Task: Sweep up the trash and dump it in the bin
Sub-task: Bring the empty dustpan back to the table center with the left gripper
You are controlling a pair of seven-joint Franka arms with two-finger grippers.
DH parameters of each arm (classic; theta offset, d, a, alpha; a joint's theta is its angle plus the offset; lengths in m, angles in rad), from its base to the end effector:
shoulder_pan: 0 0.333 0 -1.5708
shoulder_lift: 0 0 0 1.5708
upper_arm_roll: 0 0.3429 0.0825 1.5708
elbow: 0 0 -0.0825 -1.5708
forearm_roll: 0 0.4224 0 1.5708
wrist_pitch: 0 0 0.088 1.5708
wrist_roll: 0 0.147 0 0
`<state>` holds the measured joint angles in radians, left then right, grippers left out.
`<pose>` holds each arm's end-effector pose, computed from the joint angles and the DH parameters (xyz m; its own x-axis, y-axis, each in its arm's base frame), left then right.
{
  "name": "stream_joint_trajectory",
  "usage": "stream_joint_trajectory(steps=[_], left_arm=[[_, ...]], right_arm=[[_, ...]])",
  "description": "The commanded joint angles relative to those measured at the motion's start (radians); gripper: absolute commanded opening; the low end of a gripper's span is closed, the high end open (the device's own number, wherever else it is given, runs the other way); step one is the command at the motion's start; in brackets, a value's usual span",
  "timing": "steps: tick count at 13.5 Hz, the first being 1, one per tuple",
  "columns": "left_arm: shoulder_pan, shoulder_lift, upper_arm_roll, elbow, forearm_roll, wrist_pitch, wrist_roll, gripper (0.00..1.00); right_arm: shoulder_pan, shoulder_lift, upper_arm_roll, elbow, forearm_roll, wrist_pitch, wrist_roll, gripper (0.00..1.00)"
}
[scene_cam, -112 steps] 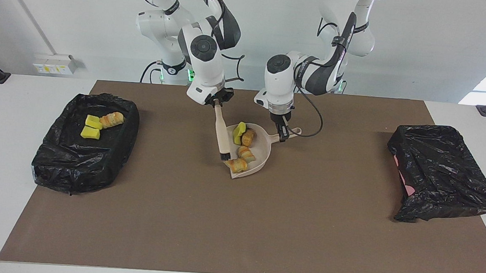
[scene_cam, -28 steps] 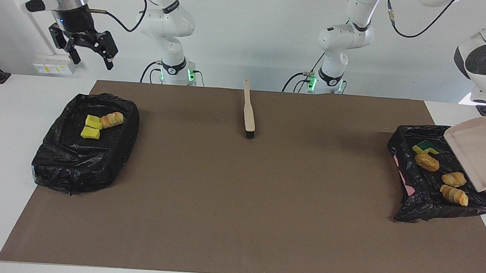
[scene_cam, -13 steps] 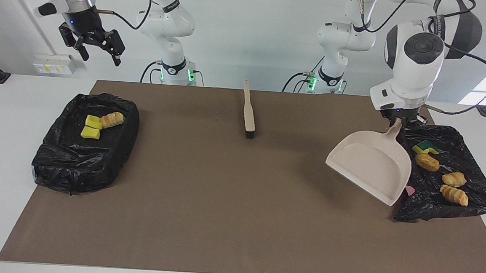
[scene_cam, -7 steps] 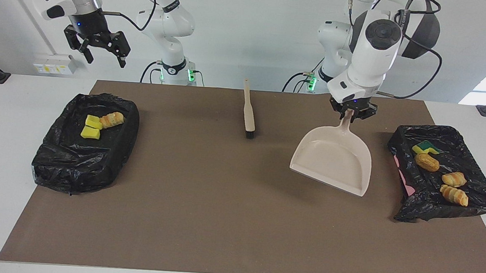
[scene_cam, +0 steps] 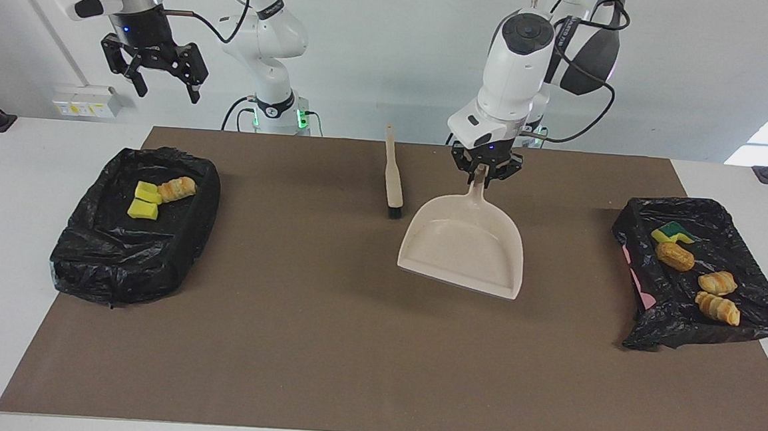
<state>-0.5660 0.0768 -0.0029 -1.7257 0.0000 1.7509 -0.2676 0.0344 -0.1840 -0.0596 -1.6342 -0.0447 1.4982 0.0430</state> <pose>0.5215 -0.3334 0.5005 0.9539 -0.2961 -0.0498 -0.2971 -0.9548 -0.0134 0.5224 -0.0232 0.6752 0.9963 -0.0708 0.0491 -0.0724 -0.9969 0.0314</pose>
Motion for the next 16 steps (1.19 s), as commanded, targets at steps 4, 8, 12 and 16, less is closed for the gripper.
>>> stream_joint_trajectory(steps=[4,8,12,16], left_arm=[[-0.084,0.194,0.017,0.067,-0.035,0.148,-0.168,0.0],[-0.101,0.293,0.018,0.123,-0.072,0.211,-0.222,0.0],[-0.141,0.368,0.02,0.143,-0.063,0.228,-0.292,0.0],[-0.141,0.367,0.02,0.1,-0.061,0.323,-0.343,0.02]], right_arm=[[-0.005,-0.008,0.003,-0.003,-0.003,0.008,-0.026,1.0],[-0.019,-0.009,-0.008,-0.003,-0.009,0.007,-0.023,1.0],[-0.019,-0.009,-0.011,-0.004,0.012,0.005,-0.025,1.0],[-0.019,0.001,-0.014,-0.01,0.025,0.017,-0.02,1.0]])
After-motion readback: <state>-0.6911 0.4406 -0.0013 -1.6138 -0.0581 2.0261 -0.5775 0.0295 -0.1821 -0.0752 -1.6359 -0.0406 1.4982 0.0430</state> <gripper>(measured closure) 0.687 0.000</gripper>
